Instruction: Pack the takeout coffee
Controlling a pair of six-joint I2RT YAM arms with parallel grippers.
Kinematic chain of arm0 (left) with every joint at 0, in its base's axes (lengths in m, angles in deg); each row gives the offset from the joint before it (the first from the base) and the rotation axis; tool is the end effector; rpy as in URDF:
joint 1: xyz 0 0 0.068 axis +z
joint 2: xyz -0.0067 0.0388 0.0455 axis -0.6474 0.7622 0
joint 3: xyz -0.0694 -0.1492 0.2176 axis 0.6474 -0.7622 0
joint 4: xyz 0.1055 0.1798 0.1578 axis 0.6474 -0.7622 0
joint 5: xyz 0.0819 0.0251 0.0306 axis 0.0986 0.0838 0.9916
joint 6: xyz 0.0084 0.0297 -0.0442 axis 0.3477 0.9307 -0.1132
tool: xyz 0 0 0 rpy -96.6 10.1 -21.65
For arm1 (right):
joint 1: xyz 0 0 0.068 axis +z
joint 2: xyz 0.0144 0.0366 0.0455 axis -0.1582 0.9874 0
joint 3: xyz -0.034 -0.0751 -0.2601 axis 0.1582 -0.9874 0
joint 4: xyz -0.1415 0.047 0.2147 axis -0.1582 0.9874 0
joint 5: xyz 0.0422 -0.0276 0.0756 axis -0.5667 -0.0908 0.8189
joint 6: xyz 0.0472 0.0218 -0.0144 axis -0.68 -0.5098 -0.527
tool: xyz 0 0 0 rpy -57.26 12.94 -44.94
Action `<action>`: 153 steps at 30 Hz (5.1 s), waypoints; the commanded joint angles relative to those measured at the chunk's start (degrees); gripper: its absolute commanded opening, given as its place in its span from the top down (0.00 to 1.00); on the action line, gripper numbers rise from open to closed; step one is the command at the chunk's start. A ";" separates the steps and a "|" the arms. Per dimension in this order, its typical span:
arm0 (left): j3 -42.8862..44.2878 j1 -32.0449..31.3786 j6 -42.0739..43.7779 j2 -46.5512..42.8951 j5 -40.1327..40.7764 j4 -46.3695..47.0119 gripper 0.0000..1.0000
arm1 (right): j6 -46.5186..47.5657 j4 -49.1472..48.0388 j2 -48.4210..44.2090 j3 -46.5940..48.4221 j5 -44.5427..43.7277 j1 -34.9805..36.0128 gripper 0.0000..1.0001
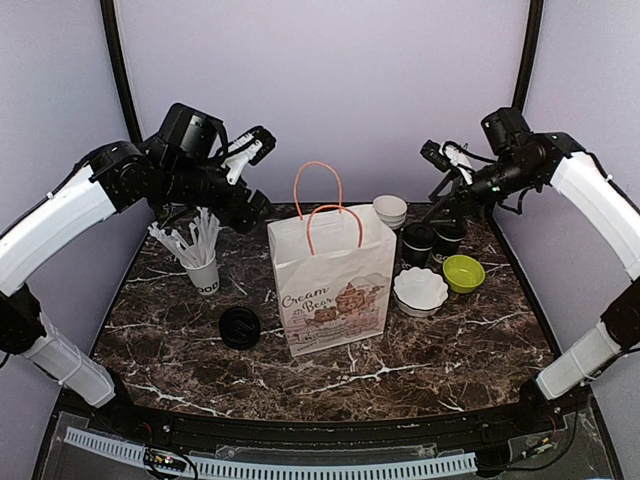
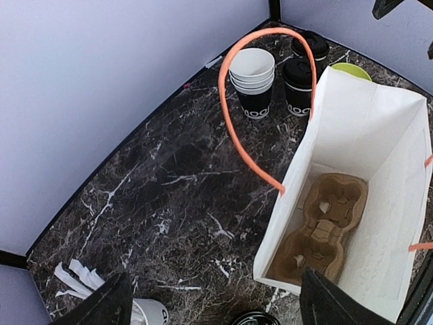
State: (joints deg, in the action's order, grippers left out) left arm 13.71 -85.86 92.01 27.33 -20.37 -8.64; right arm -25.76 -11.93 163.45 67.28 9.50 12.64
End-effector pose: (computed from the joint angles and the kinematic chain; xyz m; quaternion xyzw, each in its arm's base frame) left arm 0.2213 -0.2178 0.4284 0.3585 0.7851 -0.0973 0.4956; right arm 0.2576 0.1234 0.4055 -0.5038 0.7512 0.2293 0.3596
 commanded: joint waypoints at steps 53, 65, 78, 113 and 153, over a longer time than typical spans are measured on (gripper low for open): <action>-1.96 1.19 0.77 -2.22 -12.19 3.22 0.08 | 6.27 9.79 40.81 27.57 -25.55 -4.34 0.13; -2.05 1.17 0.85 -1.37 -12.49 3.35 0.08 | 7.40 12.08 42.53 28.23 -23.62 -4.07 0.29; -2.07 1.20 0.94 -0.80 -12.90 3.52 0.08 | 7.33 11.98 41.33 27.20 -23.64 -3.82 0.25; -2.88 1.20 1.64 -0.44 -13.58 3.38 0.08 | 4.88 12.93 44.80 32.15 -25.15 -3.37 0.13; 7.32 1.21 4.76 5.17 -7.36 4.08 0.08 | 22.14 19.56 -6.86 -10.94 -17.60 5.22 0.28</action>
State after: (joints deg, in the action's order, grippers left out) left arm 19.70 -84.85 95.03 32.77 -29.48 -5.40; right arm -8.60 7.04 160.95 63.76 -11.20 14.67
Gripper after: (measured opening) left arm 0.920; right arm 0.720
